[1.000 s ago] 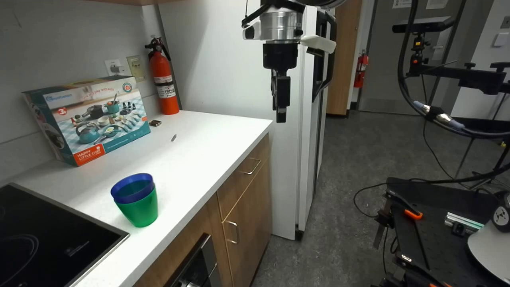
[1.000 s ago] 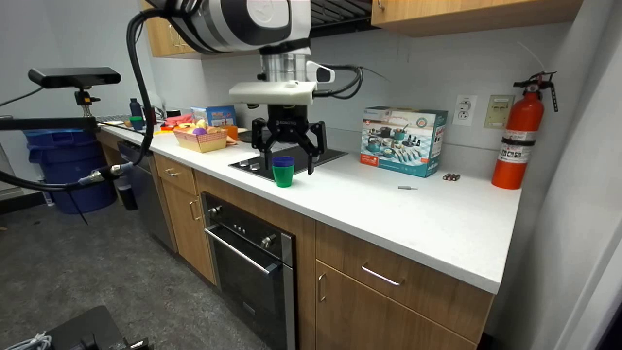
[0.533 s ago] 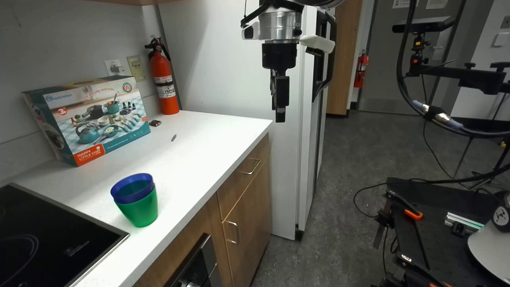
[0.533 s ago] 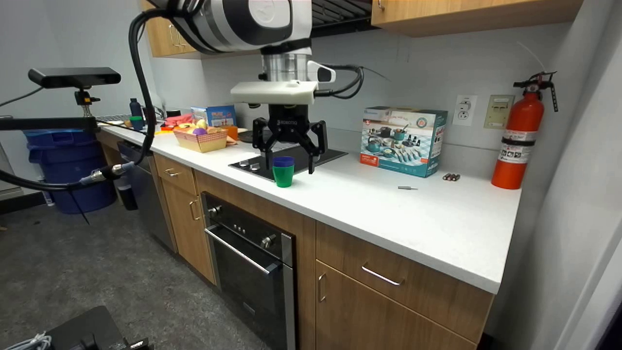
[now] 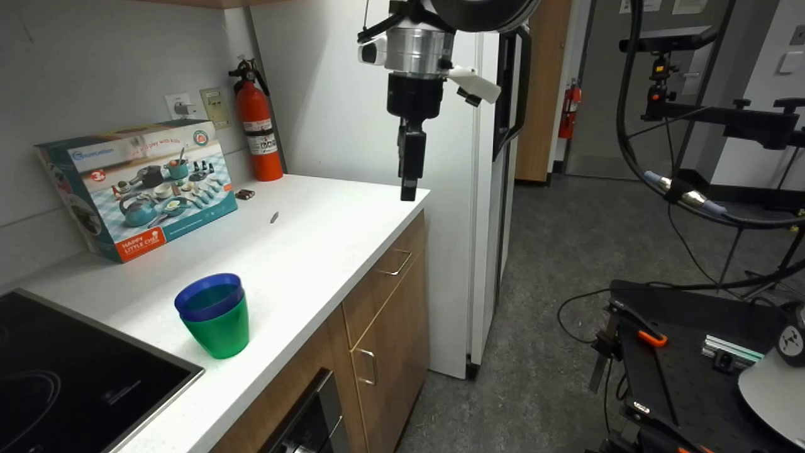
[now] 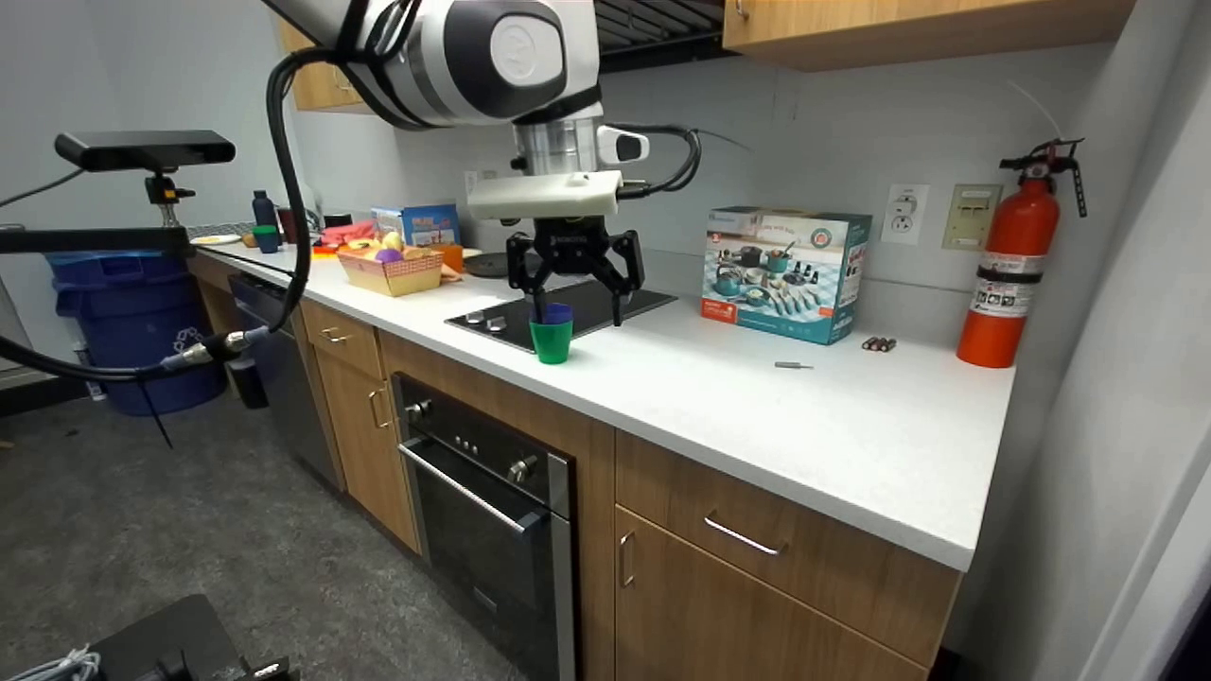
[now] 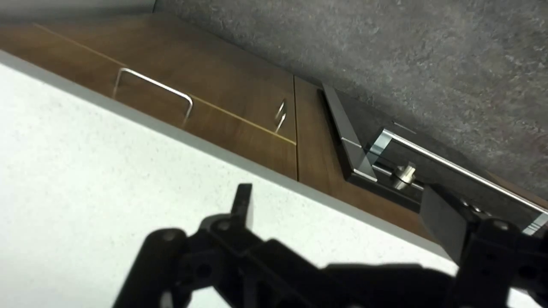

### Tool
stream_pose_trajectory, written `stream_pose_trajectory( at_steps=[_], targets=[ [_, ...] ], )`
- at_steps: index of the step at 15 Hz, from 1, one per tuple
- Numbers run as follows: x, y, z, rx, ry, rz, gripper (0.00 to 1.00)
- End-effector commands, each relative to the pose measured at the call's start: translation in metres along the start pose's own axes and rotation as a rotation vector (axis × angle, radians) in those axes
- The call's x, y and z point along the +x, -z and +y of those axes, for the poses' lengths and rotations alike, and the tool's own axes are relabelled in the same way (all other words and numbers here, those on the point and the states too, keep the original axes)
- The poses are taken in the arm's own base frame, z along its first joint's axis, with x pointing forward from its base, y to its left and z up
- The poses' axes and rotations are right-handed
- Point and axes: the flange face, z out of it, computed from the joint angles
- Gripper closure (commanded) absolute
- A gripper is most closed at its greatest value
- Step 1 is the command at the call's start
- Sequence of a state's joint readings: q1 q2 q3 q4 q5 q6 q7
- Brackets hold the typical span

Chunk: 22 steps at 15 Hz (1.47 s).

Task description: Move the cups to the right

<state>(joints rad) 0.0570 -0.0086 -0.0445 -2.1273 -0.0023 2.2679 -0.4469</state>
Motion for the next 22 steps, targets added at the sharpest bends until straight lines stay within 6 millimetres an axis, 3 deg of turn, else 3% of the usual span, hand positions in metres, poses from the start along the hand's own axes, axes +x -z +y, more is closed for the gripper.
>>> stream_pose_trajectory(
  at_steps=[1, 6, 11, 16, 22],
  targets=[
    [0.052, -0.014, -0.019, 0.02, 0.01, 0.064, 0.0],
    [0.119, -0.026, -0.049, 0.069, -0.025, 0.113, 0.0],
    [0.174, -0.03, -0.057, 0.079, -0.165, 0.156, 0.0],
    [0.207, -0.053, -0.068, 0.097, -0.262, 0.163, 0.0],
    [0.228, -0.082, -0.086, 0.094, -0.257, 0.142, 0.0]
  ],
)
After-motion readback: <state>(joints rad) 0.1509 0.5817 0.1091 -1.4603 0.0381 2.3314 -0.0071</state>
